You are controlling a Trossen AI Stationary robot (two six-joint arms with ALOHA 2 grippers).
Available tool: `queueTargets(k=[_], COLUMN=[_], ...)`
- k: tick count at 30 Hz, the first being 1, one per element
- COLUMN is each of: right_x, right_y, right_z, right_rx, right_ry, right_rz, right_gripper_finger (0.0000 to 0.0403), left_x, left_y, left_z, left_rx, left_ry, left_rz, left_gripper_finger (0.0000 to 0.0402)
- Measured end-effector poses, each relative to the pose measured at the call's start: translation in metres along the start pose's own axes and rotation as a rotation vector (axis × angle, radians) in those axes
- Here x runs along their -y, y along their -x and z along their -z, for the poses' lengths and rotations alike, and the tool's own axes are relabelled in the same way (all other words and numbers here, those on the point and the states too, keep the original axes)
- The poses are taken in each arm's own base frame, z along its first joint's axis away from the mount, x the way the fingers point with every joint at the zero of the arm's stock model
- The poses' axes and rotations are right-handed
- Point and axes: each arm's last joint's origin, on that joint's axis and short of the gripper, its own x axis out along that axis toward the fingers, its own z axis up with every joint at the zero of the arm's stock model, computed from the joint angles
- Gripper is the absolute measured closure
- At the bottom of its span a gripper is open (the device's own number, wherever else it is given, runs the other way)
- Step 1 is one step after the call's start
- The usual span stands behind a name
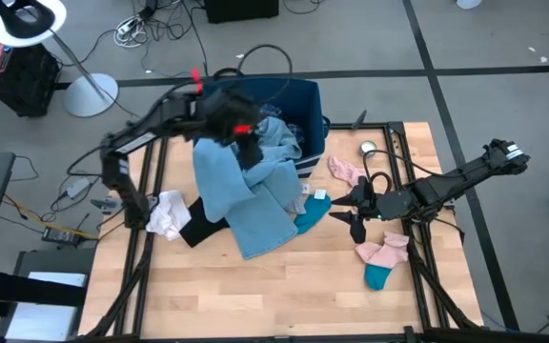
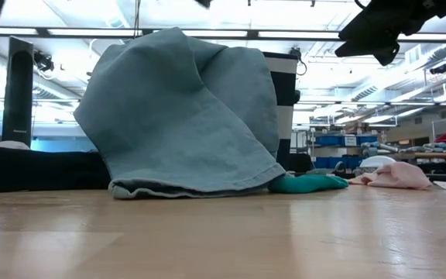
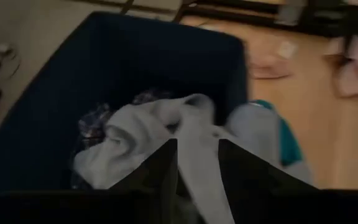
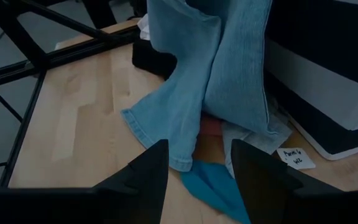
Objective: Sort clothes
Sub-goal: Put the blue jeans into the blue bin
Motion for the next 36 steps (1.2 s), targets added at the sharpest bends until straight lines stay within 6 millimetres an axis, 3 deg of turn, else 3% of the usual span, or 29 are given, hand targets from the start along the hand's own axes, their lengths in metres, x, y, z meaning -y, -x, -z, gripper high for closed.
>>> queueTargets(k=[7,15,26,36], right_x=[0.000,0.000,-0.004,-0.001], right_y=[0.000,0.000,-0.016,-0.036], right_z=[0.000,0.000,0.009,0.011], right_rx=[0.000,0.000,-0.060,-0.059], right_ry=[-0.002,-0.016,0.013,0.036], right_rz=[0.000,0.000,0.043,0.124], right_gripper_finger=[0.0227,0.0227,0.0227,0.0227], left_x=[0.036,0.075,0.101,0.111], left_y=[0.032,0.044,0.030,0.023], left_z=[0.028,0.084,0.176,0.232], left_rx=[0.035,0.093,0.083,0.087], left_ry=[-0.008,-0.003,0.098,0.190], left_rz=[0.049,0.101,0.081,0.081], left_gripper_finger=[0.0280,0.0280,0.0280,0.0280])
